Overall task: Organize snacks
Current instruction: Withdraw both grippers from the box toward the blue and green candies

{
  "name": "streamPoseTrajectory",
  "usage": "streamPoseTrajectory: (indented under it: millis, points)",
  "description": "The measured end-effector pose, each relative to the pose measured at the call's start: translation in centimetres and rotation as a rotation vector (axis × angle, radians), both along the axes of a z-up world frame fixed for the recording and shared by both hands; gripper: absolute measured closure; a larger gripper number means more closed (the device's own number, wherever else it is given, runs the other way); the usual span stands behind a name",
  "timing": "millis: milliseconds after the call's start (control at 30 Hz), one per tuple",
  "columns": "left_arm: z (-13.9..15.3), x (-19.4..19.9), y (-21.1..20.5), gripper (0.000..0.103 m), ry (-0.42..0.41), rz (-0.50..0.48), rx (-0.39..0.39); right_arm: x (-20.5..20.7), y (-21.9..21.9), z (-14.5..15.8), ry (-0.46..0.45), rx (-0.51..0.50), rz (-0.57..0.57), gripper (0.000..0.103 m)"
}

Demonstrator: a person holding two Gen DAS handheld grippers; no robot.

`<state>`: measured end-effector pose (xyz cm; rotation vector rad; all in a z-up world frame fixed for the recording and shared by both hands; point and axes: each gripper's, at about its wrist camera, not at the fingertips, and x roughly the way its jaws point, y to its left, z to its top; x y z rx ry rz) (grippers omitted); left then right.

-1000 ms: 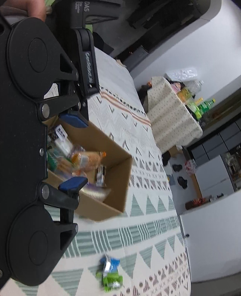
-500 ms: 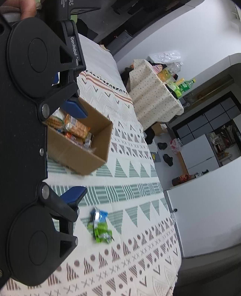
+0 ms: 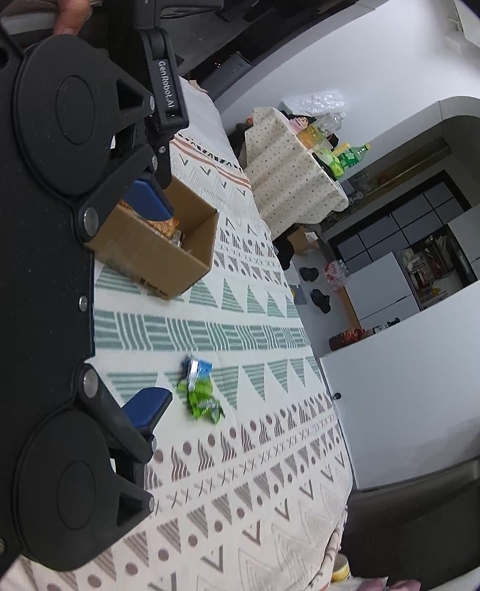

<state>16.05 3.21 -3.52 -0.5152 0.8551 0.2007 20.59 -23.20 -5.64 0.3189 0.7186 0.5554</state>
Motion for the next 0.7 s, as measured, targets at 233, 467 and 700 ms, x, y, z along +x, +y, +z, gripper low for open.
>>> streamPoseTrajectory:
  millis: [233,467,700]
  points:
    - [-0.3,0.0,-3.4,0.004,0.003,-0.026,0.0,0.2,-2.9,-0.4,0.008,-0.015,-0.022,0.0]
    - [-0.2,-0.1,-5.9,0.0,-0.017,-0.024,0.032,0.8,-5.5,-1.2,0.026,-0.01,-0.054,0.0]
    - [-0.8,0.9,-7.6,0.0,0.009,-0.028,0.044,1.6,-7.3,-1.5,-0.019,-0.035,-0.094,0.0]
